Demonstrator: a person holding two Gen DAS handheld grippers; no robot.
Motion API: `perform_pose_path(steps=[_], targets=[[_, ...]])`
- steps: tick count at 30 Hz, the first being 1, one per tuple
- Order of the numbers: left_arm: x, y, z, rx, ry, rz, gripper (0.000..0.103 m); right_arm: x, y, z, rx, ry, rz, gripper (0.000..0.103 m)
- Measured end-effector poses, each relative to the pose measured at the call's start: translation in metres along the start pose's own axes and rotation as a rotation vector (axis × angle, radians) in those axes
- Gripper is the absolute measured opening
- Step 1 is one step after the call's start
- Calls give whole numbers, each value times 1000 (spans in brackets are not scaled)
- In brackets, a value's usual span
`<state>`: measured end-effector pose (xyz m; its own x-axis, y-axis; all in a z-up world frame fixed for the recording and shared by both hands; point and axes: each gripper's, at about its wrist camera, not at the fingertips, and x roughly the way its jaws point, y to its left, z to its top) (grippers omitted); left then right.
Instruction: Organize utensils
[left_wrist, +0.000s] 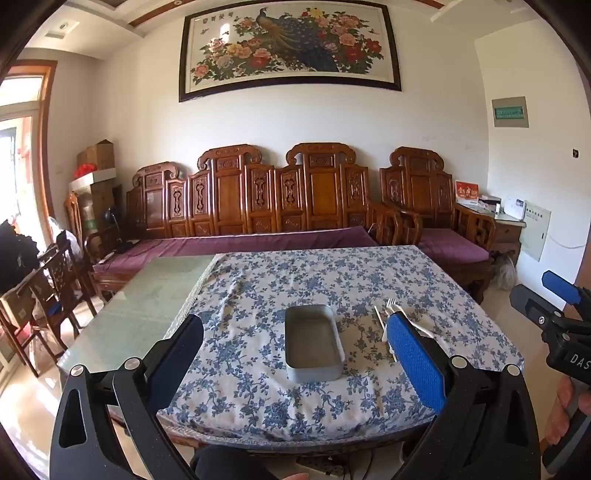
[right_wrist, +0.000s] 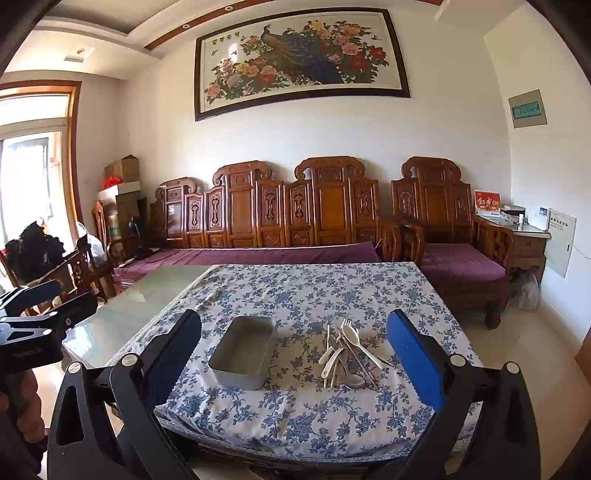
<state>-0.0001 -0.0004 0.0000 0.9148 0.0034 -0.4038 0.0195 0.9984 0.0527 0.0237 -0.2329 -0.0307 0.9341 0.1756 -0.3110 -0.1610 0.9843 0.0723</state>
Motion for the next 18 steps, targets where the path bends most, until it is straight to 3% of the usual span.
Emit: perform_pose_path(steps=[18], targets=[[-5,-3,7,-3,-22,-1,97,-1,1,1,3,-4,1,101]])
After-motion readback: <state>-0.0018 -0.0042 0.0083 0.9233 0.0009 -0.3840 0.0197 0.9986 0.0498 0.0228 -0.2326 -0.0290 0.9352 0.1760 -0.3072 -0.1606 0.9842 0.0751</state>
